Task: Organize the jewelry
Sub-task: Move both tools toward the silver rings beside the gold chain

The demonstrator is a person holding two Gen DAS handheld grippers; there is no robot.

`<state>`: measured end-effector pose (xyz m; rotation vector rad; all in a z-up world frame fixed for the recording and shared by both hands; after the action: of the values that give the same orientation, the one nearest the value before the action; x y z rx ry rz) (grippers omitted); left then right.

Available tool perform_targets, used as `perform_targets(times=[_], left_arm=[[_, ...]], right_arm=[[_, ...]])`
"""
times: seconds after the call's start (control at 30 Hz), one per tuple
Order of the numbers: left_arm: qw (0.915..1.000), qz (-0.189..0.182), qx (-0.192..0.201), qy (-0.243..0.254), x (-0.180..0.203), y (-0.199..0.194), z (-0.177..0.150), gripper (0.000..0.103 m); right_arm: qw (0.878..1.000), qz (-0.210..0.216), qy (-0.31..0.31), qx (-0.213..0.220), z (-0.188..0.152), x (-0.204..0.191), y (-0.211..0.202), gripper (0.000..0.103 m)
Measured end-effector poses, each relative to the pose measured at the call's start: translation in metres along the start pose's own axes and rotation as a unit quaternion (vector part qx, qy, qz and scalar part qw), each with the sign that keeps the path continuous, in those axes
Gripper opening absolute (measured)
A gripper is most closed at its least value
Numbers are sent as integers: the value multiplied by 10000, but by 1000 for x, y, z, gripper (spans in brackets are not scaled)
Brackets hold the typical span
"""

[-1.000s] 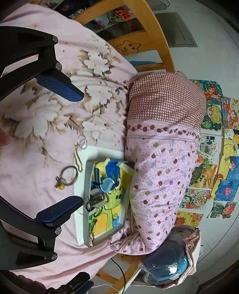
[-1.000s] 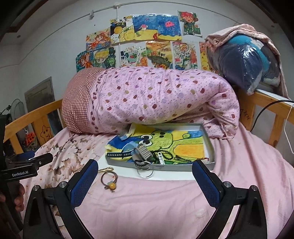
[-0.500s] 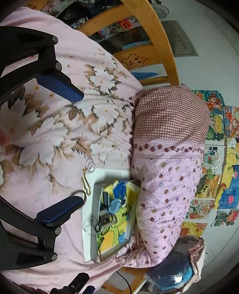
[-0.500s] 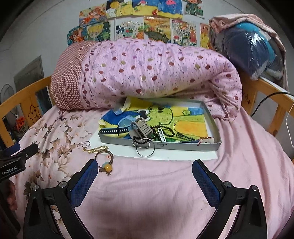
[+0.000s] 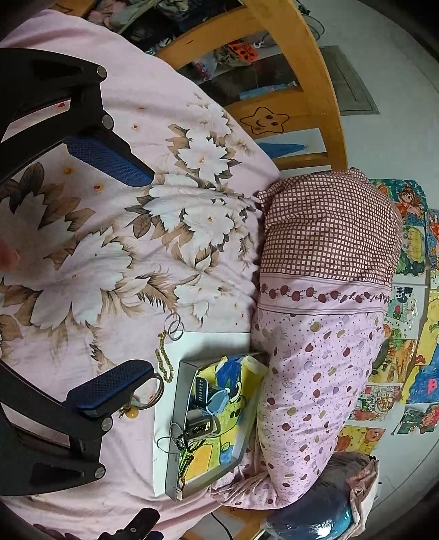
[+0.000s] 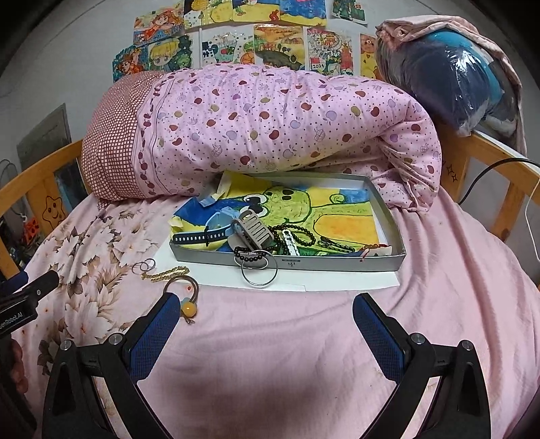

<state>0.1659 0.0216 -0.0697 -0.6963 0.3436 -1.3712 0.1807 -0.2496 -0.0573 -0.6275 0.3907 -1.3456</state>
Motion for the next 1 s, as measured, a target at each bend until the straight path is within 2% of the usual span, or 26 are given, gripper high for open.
perform_targets(times=[0.3, 0.53, 0.77, 1.0], left_arm=[[10000, -15, -57, 6, 0, 3, -2, 100], [9999, -51, -138, -2, -2, 10, -5, 100], [9984, -388, -414, -10, -1, 25, -13, 100], [9948, -709, -701, 205, 8, 48, -18, 100]], right_arm=[[10000, -13, -28, -51, -3, -2, 5, 103], [9997, 186, -120, -114, -13, -6, 15, 103], [9986, 371, -230, -283, -27, -9, 28, 103], [9960, 654, -491, -352, -34, -22, 39, 103]])
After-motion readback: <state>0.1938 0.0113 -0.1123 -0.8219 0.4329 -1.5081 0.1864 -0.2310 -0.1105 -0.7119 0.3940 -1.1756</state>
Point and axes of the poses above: each gripper's, at about its wrist camera, not at the fingertips, and y roughly the way its jaws point, x to its right, z to its top, the point moved 7 cm from there along y, roughly the way its jaws point, and after that the axes turned 9 degrees about -y, right-handed, at the moved point
